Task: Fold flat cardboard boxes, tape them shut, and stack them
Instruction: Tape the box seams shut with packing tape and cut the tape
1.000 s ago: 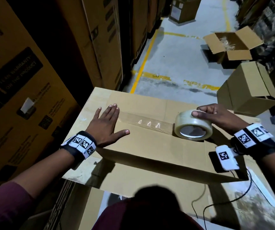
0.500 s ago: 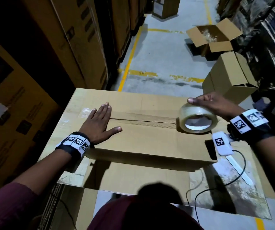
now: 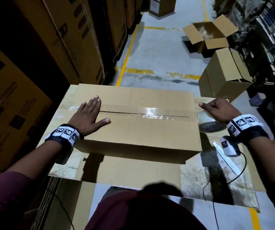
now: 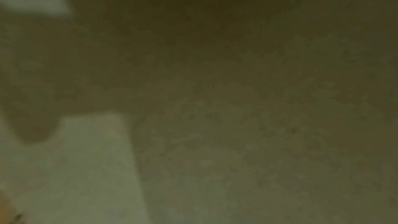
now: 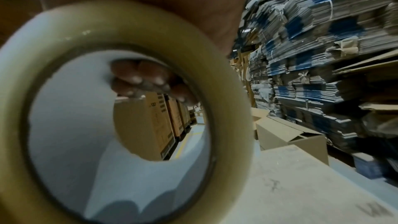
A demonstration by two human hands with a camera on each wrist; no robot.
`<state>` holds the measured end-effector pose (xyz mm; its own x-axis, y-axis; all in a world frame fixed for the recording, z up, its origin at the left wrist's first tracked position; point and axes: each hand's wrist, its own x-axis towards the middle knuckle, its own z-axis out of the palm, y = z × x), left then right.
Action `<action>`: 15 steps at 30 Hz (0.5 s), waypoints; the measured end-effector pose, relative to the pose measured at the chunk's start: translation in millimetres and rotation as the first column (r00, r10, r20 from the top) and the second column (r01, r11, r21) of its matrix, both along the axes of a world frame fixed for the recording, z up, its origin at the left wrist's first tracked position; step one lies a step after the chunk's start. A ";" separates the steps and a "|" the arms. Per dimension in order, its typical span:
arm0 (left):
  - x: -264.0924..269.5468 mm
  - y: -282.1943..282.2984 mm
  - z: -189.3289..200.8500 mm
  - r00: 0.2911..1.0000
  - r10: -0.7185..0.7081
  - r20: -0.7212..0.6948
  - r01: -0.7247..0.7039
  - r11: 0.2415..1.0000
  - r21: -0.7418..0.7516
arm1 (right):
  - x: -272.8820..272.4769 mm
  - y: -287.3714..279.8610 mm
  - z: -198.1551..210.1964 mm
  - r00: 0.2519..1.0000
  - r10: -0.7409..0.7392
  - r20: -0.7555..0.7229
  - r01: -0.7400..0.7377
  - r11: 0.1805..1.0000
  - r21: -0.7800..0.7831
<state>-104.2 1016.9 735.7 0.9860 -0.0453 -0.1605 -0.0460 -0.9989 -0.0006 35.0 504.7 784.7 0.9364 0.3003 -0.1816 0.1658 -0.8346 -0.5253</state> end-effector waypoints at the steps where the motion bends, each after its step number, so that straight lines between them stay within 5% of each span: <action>1: -0.2 -0.7 0.1 1.000 0.001 0.001 -0.001 1.000 0.002 | 0.8 -0.9 -7.5 1.000 -0.015 0.027 0.015 1.000 0.013; 9: -7.6 -26.4 4.0 1.000 0.011 0.002 -0.011 0.999 -0.040 | -1.5 -2.0 -36.7 0.988 -0.105 0.111 0.097 0.993 0.070; 15: -7.0 -114.6 13.2 0.970 -0.241 -0.016 0.237 0.963 -0.129 | -5.0 5.6 -61.1 0.981 -0.144 0.130 0.138 0.989 0.056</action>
